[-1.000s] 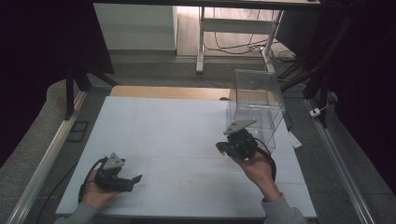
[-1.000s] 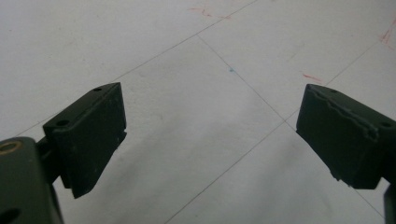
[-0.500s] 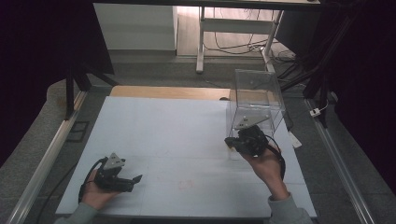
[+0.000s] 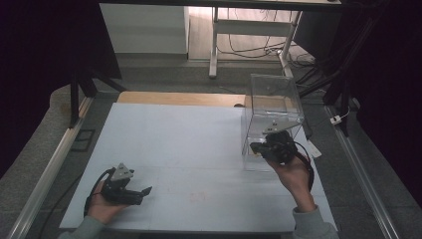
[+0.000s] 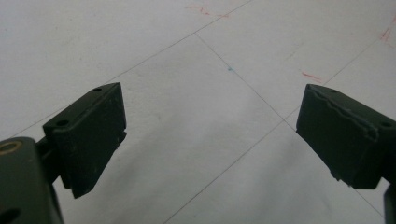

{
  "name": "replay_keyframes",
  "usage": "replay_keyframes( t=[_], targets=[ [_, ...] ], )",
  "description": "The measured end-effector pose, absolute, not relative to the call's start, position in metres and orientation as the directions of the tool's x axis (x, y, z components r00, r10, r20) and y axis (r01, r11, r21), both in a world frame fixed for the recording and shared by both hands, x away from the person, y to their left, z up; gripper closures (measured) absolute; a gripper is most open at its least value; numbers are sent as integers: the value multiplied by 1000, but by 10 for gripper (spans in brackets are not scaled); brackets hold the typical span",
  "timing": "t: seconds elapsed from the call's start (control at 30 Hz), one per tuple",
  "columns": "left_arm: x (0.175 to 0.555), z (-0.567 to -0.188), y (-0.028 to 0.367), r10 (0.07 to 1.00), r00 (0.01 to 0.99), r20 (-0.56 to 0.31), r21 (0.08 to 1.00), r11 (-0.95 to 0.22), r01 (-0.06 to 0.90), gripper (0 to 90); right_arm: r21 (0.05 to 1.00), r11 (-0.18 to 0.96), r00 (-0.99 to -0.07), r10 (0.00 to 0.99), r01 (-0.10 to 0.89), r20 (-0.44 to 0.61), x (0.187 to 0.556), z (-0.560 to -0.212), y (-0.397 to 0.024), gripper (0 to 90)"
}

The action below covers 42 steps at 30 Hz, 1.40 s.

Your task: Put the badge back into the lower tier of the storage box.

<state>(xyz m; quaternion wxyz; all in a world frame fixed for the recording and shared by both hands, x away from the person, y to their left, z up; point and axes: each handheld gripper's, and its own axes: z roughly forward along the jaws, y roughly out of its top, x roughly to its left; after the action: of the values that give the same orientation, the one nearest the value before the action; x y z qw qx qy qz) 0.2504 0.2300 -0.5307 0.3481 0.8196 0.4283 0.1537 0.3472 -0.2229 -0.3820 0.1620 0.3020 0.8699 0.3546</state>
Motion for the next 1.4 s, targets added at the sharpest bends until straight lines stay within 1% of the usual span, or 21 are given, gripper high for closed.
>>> replay_keyframes(
  t=[0.37,0.83,1.4],
  targets=[
    [250,-531,230,807,588,-45,702,-394,594,84,721,531,-702,707,446,-87,356,-383,-246,887],
    [250,-531,230,807,589,-46,700,-395,596,84,708,509,-640,761,490,-104,367,-394,-268,887],
    [250,-531,230,807,589,-47,699,-395,597,84,700,515,-640,761,494,-108,369,-398,-269,881]
  ],
)
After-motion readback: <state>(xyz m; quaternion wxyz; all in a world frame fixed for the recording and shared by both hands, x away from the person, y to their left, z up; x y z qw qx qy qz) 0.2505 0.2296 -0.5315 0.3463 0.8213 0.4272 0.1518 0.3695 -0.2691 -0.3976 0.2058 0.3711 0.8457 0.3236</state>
